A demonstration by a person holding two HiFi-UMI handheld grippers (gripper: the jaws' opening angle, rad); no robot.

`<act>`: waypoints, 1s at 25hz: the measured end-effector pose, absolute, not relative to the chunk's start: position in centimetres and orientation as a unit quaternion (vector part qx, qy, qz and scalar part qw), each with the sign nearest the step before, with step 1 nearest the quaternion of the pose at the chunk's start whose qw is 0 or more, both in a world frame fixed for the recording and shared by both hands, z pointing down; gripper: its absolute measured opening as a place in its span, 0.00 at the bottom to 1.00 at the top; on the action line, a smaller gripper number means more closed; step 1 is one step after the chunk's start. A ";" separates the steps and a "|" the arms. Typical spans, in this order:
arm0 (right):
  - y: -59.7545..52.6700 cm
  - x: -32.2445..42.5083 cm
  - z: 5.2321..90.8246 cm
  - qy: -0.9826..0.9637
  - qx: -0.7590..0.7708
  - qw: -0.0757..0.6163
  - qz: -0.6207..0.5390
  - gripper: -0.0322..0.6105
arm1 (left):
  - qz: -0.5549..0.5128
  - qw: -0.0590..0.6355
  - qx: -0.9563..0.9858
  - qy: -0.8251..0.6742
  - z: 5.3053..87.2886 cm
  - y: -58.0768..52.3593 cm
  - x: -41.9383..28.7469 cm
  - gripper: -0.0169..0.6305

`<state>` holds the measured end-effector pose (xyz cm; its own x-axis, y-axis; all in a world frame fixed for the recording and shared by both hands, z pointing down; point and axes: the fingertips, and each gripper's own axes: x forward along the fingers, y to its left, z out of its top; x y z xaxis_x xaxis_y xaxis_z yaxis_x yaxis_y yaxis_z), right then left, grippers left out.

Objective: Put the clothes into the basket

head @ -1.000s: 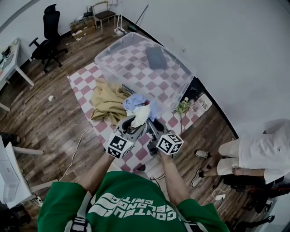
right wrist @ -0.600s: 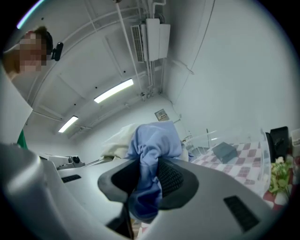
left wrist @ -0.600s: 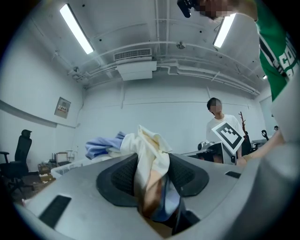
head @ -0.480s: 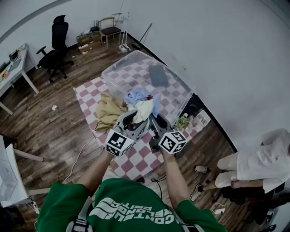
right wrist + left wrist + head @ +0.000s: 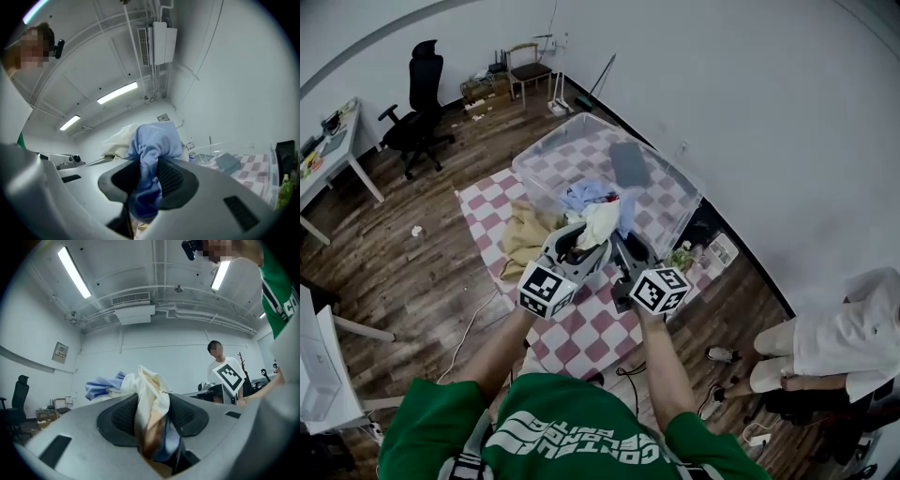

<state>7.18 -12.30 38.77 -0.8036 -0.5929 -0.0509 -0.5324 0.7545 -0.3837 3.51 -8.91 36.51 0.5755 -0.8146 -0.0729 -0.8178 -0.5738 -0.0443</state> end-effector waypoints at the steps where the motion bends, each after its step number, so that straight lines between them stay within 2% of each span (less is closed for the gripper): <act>1: -12.8 7.1 38.7 0.932 -0.303 0.085 -0.177 0.22 | 0.022 0.036 -0.888 0.459 36.4 -9.4 3.4 0.31; 25: -30.3 6.8 37.7 0.909 -0.373 0.065 -0.172 0.21 | 0.007 0.024 -0.922 0.387 35.5 -27.6 2.8 0.31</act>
<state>6.78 -30.33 37.69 -0.7129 -0.7012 0.0094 -0.6562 0.6623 -0.3617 2.79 -27.65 35.46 0.7008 -0.7127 -0.0315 -0.7134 -0.6997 -0.0387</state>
